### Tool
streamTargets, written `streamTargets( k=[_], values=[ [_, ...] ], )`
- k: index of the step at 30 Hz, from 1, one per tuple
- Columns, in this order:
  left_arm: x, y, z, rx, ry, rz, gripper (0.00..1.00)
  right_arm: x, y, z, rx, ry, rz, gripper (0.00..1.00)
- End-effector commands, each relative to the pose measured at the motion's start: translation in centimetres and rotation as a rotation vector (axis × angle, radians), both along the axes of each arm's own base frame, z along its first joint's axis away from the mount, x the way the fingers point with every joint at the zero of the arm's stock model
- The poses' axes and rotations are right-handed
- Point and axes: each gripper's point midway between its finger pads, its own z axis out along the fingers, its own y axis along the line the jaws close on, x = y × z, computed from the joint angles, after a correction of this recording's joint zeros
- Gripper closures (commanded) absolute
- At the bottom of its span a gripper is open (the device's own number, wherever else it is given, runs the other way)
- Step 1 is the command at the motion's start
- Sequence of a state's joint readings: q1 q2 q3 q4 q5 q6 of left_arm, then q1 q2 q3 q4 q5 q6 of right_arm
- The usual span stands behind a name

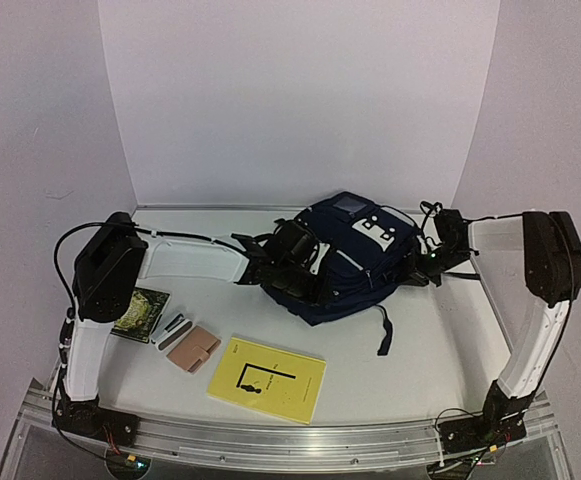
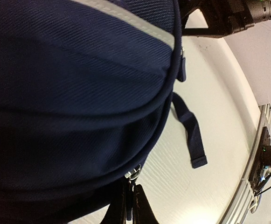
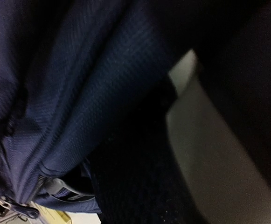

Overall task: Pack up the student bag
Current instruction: Unzip the student bag at the center of the board.

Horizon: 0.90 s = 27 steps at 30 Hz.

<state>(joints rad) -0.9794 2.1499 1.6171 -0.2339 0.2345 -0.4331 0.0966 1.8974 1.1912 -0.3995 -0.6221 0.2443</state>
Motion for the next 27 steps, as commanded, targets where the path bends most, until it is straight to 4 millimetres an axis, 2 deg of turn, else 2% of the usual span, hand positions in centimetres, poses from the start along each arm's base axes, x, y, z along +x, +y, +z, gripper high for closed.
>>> streamTargets(
  k=[1, 5, 9, 10, 11, 12, 14, 16, 17, 19, 22, 24, 27],
  values=[
    [-0.6, 2.5, 2.3, 0.051, -0.055, 0.017, 1.0, 6.0, -5.2, 2.1, -0.175, -0.179, -0.092, 1.0],
    [-0.6, 3.9, 1.8, 0.075, -0.053, 0.042, 1.0, 9.3, -5.6, 3.3, -0.214, -0.26, -0.059, 1.0],
    [-0.8, 2.5, 2.3, 0.026, -0.037, 0.006, 1.0, 11.5, -4.6, 5.8, -0.166, -0.327, -0.035, 1.0],
    [-0.7, 1.9, 2.6, 0.007, -0.035, -0.003, 1.0, 11.5, -4.0, 6.8, -0.124, -0.337, -0.025, 0.92],
    [-0.6, 1.3, 3.0, -0.016, -0.035, -0.012, 1.0, 11.2, -3.3, 8.1, -0.081, -0.345, -0.015, 0.78],
    [-0.4, 0.7, 3.3, -0.037, -0.035, -0.018, 1.0, 10.4, -2.5, 8.9, -0.029, -0.338, 0.004, 0.6],
    [0.1, -0.6, 4.2, -0.079, -0.044, -0.025, 1.0, 8.0, -1.5, 10.4, 0.035, -0.327, 0.04, 0.37],
    [0.8, -1.8, 5.0, -0.115, -0.054, -0.027, 1.0, 5.3, -1.0, 11.3, 0.062, -0.313, 0.074, 0.21],
    [1.0, -2.3, 5.3, -0.129, -0.056, -0.029, 1.0, 3.8, -0.8, 11.4, 0.076, -0.299, 0.092, 0.17],
    [1.3, -3.3, 5.7, -0.155, -0.054, -0.038, 1.0, 0.6, 0.0, 11.6, 0.129, -0.277, 0.135, 0.11],
    [1.6, -4.2, 5.7, -0.18, -0.048, -0.043, 1.0, -3.8, 2.0, 10.9, 0.211, -0.221, 0.196, 0.1],
    [1.7, -4.4, 5.7, -0.202, -0.044, -0.039, 1.0, -5.9, 3.9, 10.0, 0.229, -0.19, 0.252, 0.12],
    [1.7, -4.6, 5.9, -0.225, -0.04, -0.03, 1.0, -8.0, 6.9, 8.0, 0.232, -0.132, 0.329, 0.16]
  ],
)
